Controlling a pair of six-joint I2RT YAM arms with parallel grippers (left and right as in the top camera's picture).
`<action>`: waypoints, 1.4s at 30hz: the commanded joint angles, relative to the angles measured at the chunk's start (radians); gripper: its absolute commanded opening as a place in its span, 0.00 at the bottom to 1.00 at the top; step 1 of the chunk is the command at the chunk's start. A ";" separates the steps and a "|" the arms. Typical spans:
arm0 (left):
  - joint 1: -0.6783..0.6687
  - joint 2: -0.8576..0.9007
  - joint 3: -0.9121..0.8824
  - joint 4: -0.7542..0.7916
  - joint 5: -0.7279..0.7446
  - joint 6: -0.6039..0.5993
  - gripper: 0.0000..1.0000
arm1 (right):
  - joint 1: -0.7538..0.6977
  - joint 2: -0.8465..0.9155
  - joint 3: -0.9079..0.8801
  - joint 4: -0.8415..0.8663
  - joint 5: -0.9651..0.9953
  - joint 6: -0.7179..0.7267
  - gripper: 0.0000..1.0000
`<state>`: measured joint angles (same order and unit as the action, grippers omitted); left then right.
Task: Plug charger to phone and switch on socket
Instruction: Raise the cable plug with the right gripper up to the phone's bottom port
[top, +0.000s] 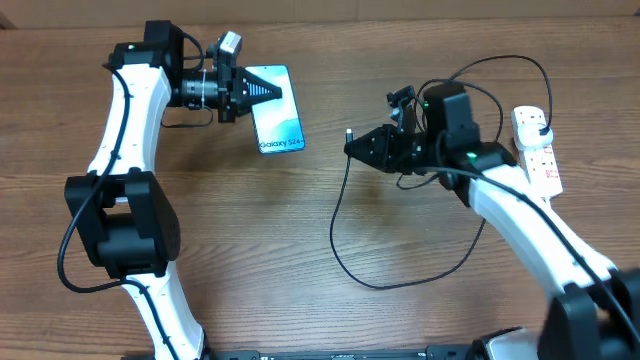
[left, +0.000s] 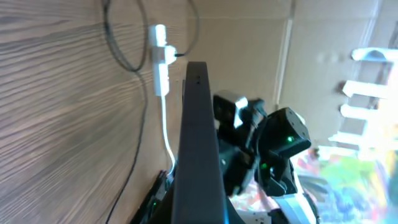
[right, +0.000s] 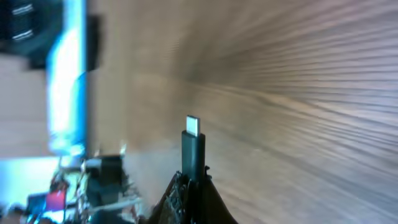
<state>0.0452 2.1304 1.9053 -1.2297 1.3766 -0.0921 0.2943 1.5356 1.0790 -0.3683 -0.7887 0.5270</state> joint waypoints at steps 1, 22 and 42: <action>-0.007 -0.012 0.010 0.034 0.152 0.048 0.04 | 0.004 -0.058 0.016 -0.029 -0.122 -0.055 0.04; -0.048 -0.012 0.010 0.068 0.204 -0.021 0.04 | 0.238 -0.210 0.016 -0.048 0.089 0.004 0.04; -0.121 -0.012 0.010 0.082 0.203 -0.089 0.04 | 0.249 -0.199 0.014 -0.041 0.161 0.063 0.04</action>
<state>-0.0723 2.1304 1.9053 -1.1503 1.5192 -0.1589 0.5385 1.3434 1.0790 -0.4126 -0.6601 0.5629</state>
